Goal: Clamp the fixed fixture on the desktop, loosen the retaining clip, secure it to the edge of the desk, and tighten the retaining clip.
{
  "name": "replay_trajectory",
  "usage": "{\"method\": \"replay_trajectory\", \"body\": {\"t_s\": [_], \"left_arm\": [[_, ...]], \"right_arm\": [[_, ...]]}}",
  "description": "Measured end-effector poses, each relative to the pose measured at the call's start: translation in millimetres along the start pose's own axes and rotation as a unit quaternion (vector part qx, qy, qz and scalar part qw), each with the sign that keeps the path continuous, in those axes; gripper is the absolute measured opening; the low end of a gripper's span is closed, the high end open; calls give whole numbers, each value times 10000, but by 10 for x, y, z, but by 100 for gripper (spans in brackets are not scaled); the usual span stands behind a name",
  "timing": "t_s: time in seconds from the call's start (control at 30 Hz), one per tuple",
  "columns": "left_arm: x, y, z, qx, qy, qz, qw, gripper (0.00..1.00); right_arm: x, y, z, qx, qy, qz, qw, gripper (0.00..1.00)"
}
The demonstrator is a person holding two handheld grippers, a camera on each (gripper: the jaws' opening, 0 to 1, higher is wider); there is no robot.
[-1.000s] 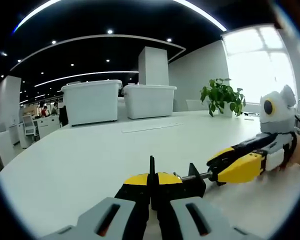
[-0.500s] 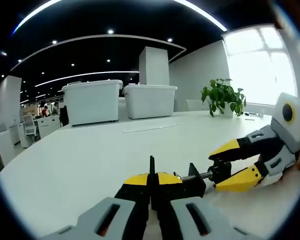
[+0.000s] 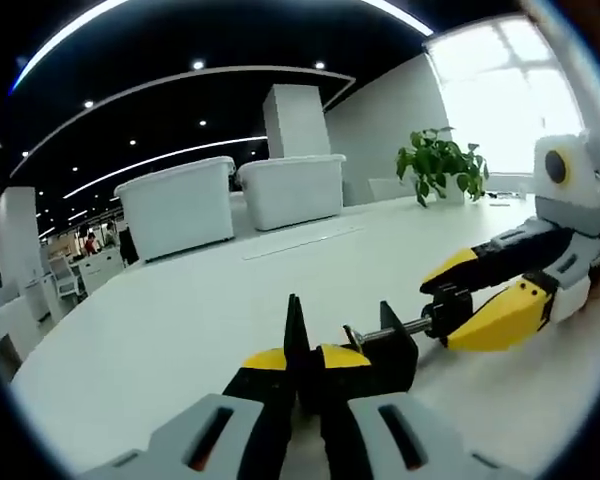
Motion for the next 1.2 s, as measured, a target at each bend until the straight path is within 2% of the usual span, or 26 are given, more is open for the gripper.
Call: {"method": "replay_trajectory", "body": {"t_s": [0.13, 0.27, 0.47, 0.57, 0.67, 0.77, 0.97, 1.03, 1.2], "left_arm": [[5, 0, -8, -17, 22, -39, 10000, 9], [1, 0, 4, -15, 28, -63, 10000, 9], [30, -1, -3, -10, 61, -84, 9999, 9], [46, -2, -8, 3, 85, -72, 9999, 9], [39, -5, 6, 18, 95, -49, 9999, 9], [47, -13, 2, 83, 98, 64, 9999, 9], [39, -20, 7, 104, 94, 101, 9999, 10], [46, -22, -3, 130, 93, 143, 9998, 10], [51, -22, -20, 157, 94, 176, 9997, 10]], "right_arm": [[17, -63, -23, 218, -63, 348, 9991, 31], [90, -57, -7, 213, 3, 594, 9980, 28], [39, -54, 7, 201, -45, 563, 9982, 20], [42, -59, 0, 240, -58, 480, 9985, 20], [29, -68, -4, 271, -39, 211, 9994, 19], [-15, -78, -11, 279, 12, -279, 9992, 19], [-87, -88, -13, 222, 186, -1138, 9931, 20], [-113, -85, -13, 206, 207, -1270, 9915, 20], [-97, -90, -11, 197, 222, -1226, 9920, 20]]}}
Point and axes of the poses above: the point that each gripper's makers call its tool centre point, and the gripper's own axes: z roughly forward along the fingers, x roughly to its right, y roughly out of its underside, the point moved 2 cm from there along -z, roughly backward along the fingers, and after that the axes turned 5 degrees about -y, right-handed, at the moved point
